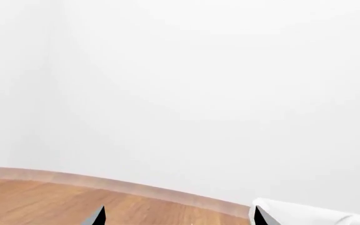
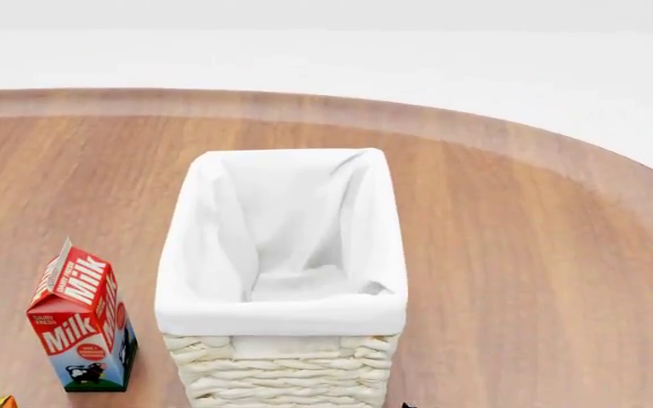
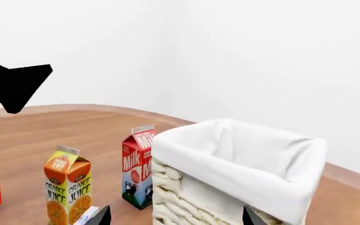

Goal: Pick up the alphabet soup, and put it in the basket.

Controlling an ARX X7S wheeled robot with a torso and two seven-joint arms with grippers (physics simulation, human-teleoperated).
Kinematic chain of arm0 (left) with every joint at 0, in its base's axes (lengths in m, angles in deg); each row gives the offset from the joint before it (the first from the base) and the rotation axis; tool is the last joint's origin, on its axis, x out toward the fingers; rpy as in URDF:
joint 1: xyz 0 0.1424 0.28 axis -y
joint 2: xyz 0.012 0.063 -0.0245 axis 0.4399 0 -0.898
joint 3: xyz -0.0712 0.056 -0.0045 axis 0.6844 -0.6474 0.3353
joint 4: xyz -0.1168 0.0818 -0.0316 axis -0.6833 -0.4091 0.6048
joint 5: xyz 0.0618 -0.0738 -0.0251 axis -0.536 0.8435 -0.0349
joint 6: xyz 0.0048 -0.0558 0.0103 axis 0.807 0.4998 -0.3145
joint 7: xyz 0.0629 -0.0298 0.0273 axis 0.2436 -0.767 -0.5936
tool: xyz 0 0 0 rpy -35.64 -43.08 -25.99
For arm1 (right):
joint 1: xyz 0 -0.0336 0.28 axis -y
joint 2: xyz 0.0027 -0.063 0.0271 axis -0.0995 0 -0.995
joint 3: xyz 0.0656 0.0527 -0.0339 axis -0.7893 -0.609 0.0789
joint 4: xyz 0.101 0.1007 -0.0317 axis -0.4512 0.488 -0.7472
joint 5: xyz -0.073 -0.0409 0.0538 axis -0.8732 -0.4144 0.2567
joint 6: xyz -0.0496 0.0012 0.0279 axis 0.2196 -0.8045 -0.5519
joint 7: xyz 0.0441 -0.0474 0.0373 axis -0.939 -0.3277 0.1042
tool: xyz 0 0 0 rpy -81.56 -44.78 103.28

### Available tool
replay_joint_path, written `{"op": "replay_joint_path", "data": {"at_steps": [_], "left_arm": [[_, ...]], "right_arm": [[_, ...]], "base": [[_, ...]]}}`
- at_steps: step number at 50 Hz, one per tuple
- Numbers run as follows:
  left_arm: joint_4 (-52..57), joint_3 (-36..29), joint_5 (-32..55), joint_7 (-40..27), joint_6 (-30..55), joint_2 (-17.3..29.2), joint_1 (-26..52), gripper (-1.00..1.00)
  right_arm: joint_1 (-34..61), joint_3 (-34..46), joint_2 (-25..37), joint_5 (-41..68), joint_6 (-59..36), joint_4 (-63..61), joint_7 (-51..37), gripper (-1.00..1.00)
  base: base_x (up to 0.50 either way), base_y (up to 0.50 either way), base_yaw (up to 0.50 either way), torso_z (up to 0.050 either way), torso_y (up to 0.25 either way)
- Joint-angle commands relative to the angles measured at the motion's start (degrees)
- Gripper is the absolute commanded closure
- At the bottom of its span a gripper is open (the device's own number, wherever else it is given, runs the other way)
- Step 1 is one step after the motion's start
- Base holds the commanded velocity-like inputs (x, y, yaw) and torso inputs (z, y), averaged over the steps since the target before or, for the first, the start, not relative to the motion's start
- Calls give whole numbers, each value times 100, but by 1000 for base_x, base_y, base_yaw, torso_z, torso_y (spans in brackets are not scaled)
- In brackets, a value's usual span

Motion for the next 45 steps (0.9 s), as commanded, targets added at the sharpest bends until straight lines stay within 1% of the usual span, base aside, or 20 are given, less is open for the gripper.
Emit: {"op": "replay_joint_path", "data": {"at_steps": [1, 6, 8, 14, 21, 29, 45], "left_arm": [[8, -18, -11, -26, -1, 22, 9, -100], [-25, -24, -6, -30, 0, 30, 32, -100], [-30, -29, -9, -33, 0, 33, 38, -100], [-77, -49, -7, -34, -3, 34, 73, -100], [-76, -70, -13, -43, -12, 40, 74, -100], [-83, -72, -2, -49, -46, 52, 59, -100], [-73, -107, -16, -76, -46, 68, 60, -100]], "right_arm": [[-79, 305, 198, -237, 299, 88, 673, -100], [-80, 422, 187, -452, 514, 211, 882, -100], [-94, 489, 241, -415, 648, 212, 1114, -100], [73, 636, 336, -395, 329, 128, 1217, -100], [219, 767, 487, -52, 344, 52, 1739, -100], [341, 891, 538, -34, 123, -66, 1805, -100], [330, 1067, 579, -3, 257, -146, 2151, -100]], "base": [[0, 0, 0, 0, 0], [0, 0, 0, 0, 0], [0, 0, 0, 0, 0], [0, 0, 0, 0, 0], [0, 0, 0, 0, 0], [0, 0, 0, 0, 0], [0, 0, 0, 0, 0]]}}
